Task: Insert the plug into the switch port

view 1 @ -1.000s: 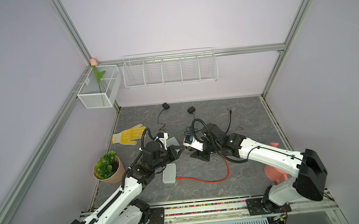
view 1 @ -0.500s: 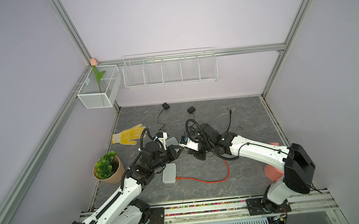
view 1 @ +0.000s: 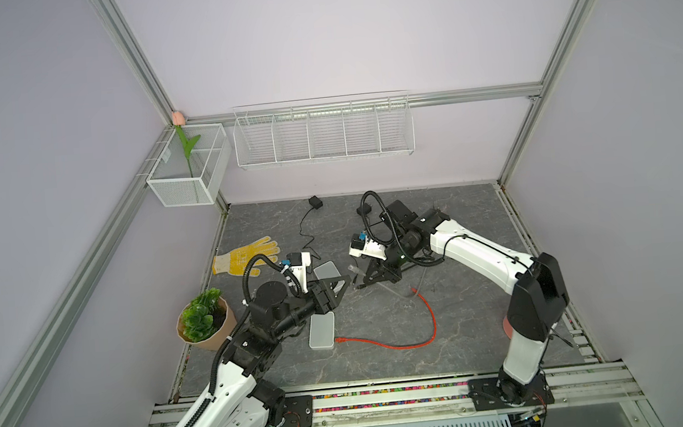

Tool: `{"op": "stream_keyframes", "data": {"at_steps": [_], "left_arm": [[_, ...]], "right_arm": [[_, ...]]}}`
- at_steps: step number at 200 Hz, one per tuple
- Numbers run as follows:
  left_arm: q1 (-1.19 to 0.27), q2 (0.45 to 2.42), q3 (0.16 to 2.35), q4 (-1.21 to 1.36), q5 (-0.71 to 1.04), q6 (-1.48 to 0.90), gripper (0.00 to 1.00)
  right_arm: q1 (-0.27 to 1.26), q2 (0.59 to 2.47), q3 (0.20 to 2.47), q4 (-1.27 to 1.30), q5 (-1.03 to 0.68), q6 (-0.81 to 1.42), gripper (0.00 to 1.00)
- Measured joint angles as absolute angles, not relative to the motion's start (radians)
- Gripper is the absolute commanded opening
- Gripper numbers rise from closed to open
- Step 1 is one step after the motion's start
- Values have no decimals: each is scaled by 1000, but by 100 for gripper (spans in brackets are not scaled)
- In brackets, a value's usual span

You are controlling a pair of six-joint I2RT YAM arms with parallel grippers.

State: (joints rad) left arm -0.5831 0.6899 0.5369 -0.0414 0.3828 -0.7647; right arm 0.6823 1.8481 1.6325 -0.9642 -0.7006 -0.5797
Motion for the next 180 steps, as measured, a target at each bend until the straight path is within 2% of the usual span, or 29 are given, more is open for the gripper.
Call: {"op": "stream_keyframes", "data": {"at_steps": [54,117,134,180], "left_arm": [[-583,732,526,-34,408,-735,55],[-583,786,522,25,445,-736,46],[-583,801,517,41,450,-741,40],[-583,818,517,58,466,-752,11]], "right_arm": [[683,1908,1663,-1149,-841,-651,7],[692,1926,1707,-1209,-892,-676,7],[699,1936,1710,-1214,-892,-678,7],[708,1947,1713,-1216,-892,-678,7]]}}
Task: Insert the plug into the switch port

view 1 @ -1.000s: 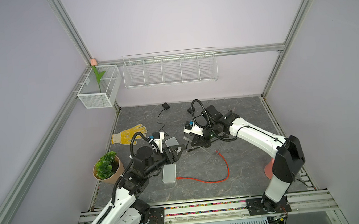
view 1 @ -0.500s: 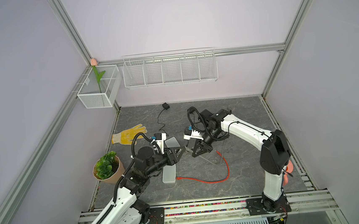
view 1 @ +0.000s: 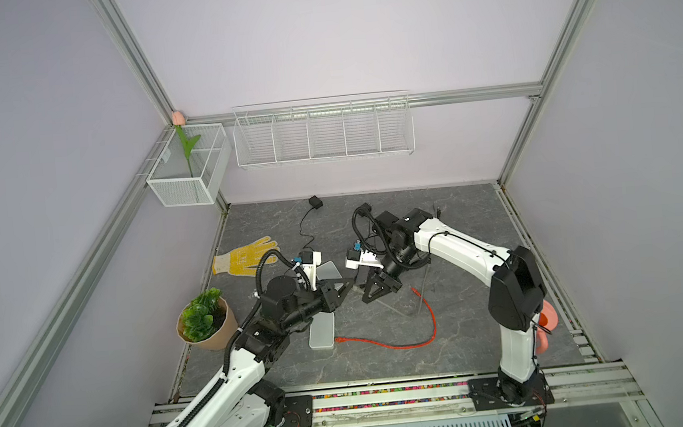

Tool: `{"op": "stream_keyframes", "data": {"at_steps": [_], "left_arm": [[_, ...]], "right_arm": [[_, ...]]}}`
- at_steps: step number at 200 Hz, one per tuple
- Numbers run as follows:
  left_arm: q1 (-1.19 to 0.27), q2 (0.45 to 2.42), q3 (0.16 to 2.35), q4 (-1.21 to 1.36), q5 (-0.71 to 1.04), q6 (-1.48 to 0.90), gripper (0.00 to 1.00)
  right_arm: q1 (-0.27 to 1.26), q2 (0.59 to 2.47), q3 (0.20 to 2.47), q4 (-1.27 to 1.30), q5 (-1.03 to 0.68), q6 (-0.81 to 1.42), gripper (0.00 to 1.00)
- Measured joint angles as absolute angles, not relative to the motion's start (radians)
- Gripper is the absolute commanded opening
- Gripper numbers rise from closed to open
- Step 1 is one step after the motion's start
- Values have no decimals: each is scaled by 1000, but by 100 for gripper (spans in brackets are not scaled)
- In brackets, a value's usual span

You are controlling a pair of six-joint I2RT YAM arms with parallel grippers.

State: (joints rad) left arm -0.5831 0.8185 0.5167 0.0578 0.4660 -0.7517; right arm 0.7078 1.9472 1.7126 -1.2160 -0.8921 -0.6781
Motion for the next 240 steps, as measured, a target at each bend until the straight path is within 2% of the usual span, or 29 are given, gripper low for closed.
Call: {"op": "stream_keyframes", "data": {"at_steps": [16,33,46,82,110,133,182,240], "left_arm": [[-583,818,516,61,466,-749,0],[-583,817,515,63,469,-749,0],[-583,816,510,59,467,-751,0],[-583,803,491,13,438,-752,0],[-583,797,484,-6,414,-767,0],[-583,801,484,-9,396,-782,0],[-583,814,484,-31,362,-809,0],[-583,798,484,-43,335,-827,0]], "right_arm": [[709,1947,1713,-1215,-890,-677,8],[709,1947,1713,-1214,-884,-669,18],[710,1947,1713,-1206,-877,-649,36],[725,1872,1609,-1043,-746,-548,48],[759,1663,1410,-836,-552,-458,49],[813,1568,1368,-714,-417,-425,48],[881,1581,1345,-581,-284,-402,45],[901,1623,1345,-556,-258,-395,42]]}}
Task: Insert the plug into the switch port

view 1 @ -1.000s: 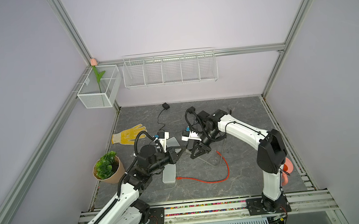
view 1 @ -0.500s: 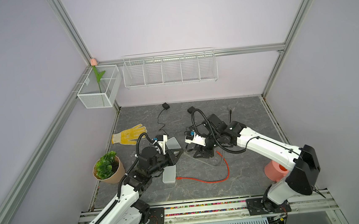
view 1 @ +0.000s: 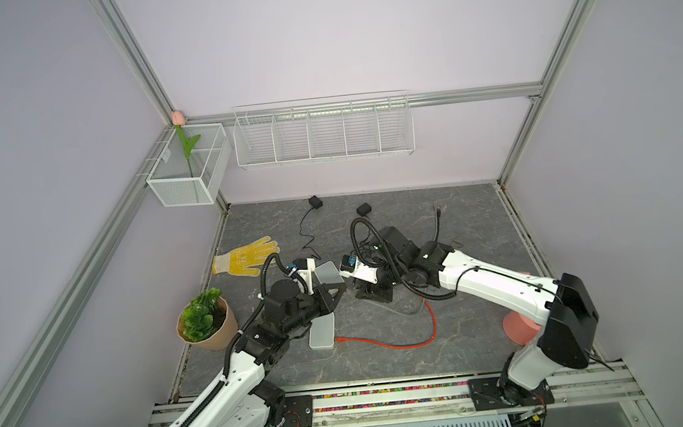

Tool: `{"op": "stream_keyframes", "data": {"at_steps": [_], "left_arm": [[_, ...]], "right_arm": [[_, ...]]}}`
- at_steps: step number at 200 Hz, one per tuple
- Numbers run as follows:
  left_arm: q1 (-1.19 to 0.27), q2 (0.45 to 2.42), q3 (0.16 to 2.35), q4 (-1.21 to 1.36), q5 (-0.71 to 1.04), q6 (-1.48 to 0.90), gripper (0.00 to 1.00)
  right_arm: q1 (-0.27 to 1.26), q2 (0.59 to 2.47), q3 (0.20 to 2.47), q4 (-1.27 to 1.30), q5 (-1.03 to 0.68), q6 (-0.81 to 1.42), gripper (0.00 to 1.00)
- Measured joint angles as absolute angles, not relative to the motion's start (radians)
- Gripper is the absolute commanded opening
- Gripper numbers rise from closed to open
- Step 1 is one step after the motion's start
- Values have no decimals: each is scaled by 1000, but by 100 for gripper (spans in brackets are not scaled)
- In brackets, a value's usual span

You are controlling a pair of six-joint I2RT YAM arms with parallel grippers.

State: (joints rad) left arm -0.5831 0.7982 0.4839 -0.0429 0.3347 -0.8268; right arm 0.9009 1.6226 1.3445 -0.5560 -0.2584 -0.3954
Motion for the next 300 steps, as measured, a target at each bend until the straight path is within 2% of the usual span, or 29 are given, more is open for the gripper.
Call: {"op": "stream_keyframes", "data": {"at_steps": [32,61,72,101,128,141,158,169,176,220,271,300], "left_arm": [[-583,798,484,-54,328,-830,0],[-583,798,484,-59,328,-830,0],[-583,798,484,-60,328,-831,0],[-583,796,484,-60,326,-832,0],[-583,791,484,-65,310,-834,0],[-583,789,484,-71,302,-834,15],[-583,783,484,-93,299,-834,50],[-579,776,484,-119,291,-833,61],[-570,772,484,-144,286,-831,64],[-450,707,446,-300,221,-826,65],[-445,713,336,-352,135,-838,63],[-445,716,287,-356,89,-854,48]], "right_arm": [[915,1640,1345,-556,-258,-395,41],[923,1650,1345,-555,-258,-390,35],[926,1655,1345,-553,-258,-389,32],[932,1670,1345,-539,-255,-382,14],[934,1674,1340,-525,-247,-366,7],[936,1674,1331,-507,-247,-362,7],[940,1674,1315,-486,-236,-362,7],[941,1674,1311,-485,-224,-362,7],[941,1674,1311,-485,-217,-363,7],[941,1733,1362,-582,-148,-393,7],[967,1907,1435,-727,-126,-421,7],[1008,1976,1473,-771,-131,-436,7]]}}
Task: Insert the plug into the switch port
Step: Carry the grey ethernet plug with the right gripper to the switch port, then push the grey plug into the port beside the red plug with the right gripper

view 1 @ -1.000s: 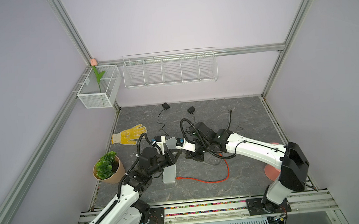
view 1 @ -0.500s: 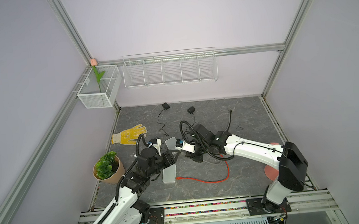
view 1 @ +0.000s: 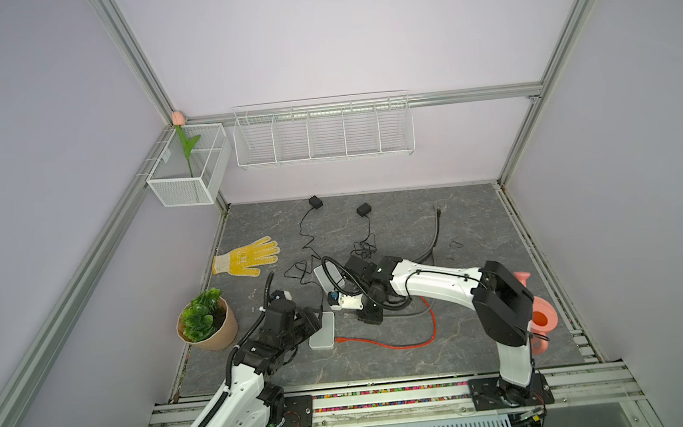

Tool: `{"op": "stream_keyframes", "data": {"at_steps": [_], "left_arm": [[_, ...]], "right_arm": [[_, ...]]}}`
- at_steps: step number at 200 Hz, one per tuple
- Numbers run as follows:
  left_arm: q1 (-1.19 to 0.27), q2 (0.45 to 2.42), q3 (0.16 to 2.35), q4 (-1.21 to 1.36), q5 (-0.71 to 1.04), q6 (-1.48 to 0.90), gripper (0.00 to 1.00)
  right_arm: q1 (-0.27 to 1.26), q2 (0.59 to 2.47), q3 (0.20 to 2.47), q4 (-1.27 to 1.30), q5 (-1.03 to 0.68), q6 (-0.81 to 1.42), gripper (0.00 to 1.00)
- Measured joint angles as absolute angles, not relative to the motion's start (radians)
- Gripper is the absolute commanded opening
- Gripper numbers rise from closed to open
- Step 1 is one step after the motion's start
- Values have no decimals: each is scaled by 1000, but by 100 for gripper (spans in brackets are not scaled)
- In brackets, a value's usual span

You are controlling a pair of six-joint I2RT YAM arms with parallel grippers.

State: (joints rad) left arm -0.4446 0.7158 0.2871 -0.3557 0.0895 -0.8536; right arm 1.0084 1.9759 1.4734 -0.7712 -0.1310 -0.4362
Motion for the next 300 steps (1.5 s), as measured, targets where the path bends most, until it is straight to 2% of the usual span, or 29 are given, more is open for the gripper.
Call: {"op": "stream_keyframes", "data": {"at_steps": [29,56,128,300], "left_arm": [[-443,708,265,-342,61,-856,45],[-438,731,258,-307,56,-855,37],[-427,918,259,-214,76,-830,39],[-416,935,250,-154,121,-800,40]], "right_arm": [[1035,2025,1504,-785,-151,-447,7],[1039,2059,1526,-796,-170,-455,7],[1039,2151,1614,-832,-189,-476,7],[1036,2276,1818,-1029,-198,-490,7]]}}
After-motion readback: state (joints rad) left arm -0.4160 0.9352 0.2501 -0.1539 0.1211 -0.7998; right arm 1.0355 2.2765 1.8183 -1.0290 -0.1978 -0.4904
